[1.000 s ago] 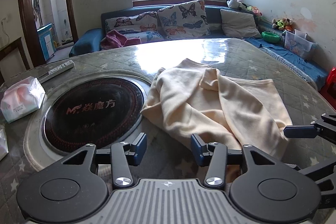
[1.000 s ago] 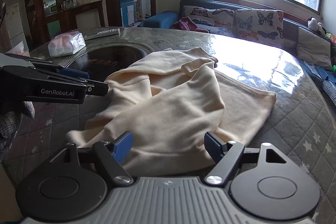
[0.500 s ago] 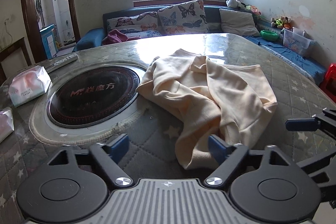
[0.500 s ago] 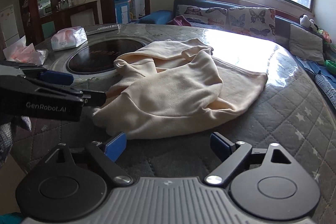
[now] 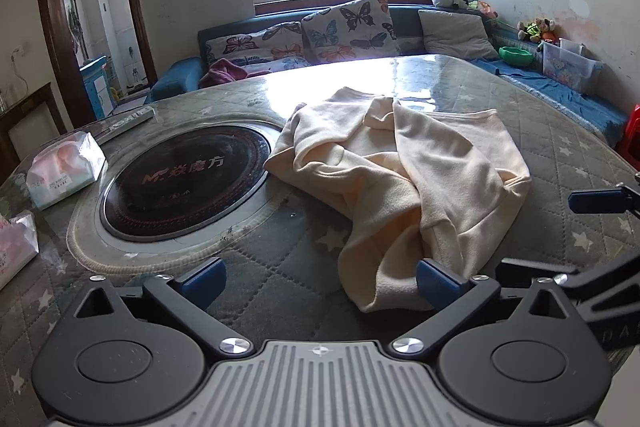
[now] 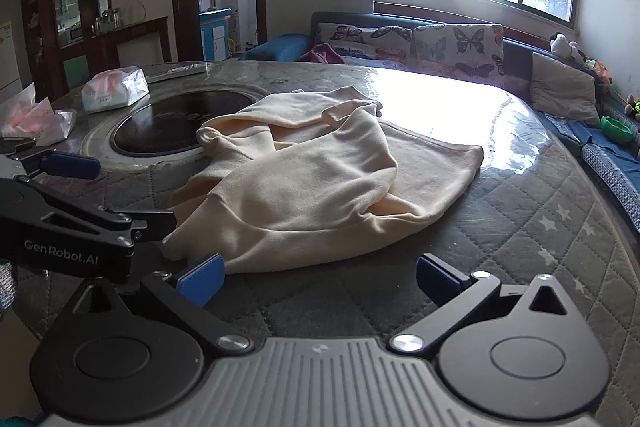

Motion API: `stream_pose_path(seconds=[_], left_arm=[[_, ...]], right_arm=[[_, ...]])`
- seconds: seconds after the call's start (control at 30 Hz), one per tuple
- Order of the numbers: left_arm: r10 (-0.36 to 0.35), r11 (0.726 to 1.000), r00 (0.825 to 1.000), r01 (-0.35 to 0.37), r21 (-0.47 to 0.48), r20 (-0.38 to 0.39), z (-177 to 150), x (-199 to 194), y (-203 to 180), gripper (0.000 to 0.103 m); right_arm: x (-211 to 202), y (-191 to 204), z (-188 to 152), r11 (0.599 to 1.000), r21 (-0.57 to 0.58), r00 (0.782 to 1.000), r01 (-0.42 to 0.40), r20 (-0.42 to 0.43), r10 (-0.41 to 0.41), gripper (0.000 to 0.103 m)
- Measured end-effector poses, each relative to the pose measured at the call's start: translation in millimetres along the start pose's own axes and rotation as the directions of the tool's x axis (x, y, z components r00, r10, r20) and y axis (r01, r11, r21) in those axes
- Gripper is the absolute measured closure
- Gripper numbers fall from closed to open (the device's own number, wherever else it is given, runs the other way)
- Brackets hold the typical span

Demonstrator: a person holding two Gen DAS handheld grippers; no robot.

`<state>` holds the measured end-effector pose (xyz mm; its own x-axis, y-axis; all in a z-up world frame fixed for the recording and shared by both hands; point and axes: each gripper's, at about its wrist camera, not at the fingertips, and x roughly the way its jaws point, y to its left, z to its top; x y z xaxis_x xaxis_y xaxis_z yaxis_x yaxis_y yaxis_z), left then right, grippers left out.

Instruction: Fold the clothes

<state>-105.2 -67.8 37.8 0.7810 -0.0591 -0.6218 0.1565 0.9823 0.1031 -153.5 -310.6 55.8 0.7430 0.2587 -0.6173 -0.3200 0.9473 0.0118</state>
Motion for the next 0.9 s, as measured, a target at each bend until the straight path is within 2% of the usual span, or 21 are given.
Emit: stream_pose_path(seconds=[0.3, 0.43, 0.67, 0.77, 0.8, 0.9], left_arm=[[-0.010, 1.000, 0.999, 0.010, -0.004, 0.034, 32, 10, 7, 0.002], [-0.017, 1.000, 0.999, 0.017, -0.003, 0.043, 51, 19, 12, 0.007], [-0.044, 0.999, 0.998, 0.043, 0.029, 0.044, 82, 50, 18, 0.026], [-0.057, 0.996, 0.998, 0.055, 0.071, 0.036, 94, 69, 13, 0.028], [-0.065, 0.994, 0.997, 0.062, 0.087, 0.033, 97, 75, 12, 0.029], [-0.078, 0.990, 0.997, 0.075, 0.121, 0.018, 109, 98, 8, 0.032]], right_arm=[[21, -20, 28, 1.000, 0.024, 1.000, -0.007, -0.002, 0.007, 0.000], [36, -28, 46, 1.000, 0.003, 1.000, -0.009, -0.001, 0.009, 0.001], [76, -54, 80, 0.999, 0.032, 1.000, -0.006, -0.016, 0.007, 0.019], [97, -64, 91, 0.999, 0.047, 0.999, -0.018, -0.037, 0.020, 0.028], [105, -67, 95, 0.998, 0.049, 0.999, -0.025, -0.047, 0.028, 0.034], [124, -73, 103, 0.997, 0.063, 0.996, -0.047, -0.068, 0.051, 0.039]])
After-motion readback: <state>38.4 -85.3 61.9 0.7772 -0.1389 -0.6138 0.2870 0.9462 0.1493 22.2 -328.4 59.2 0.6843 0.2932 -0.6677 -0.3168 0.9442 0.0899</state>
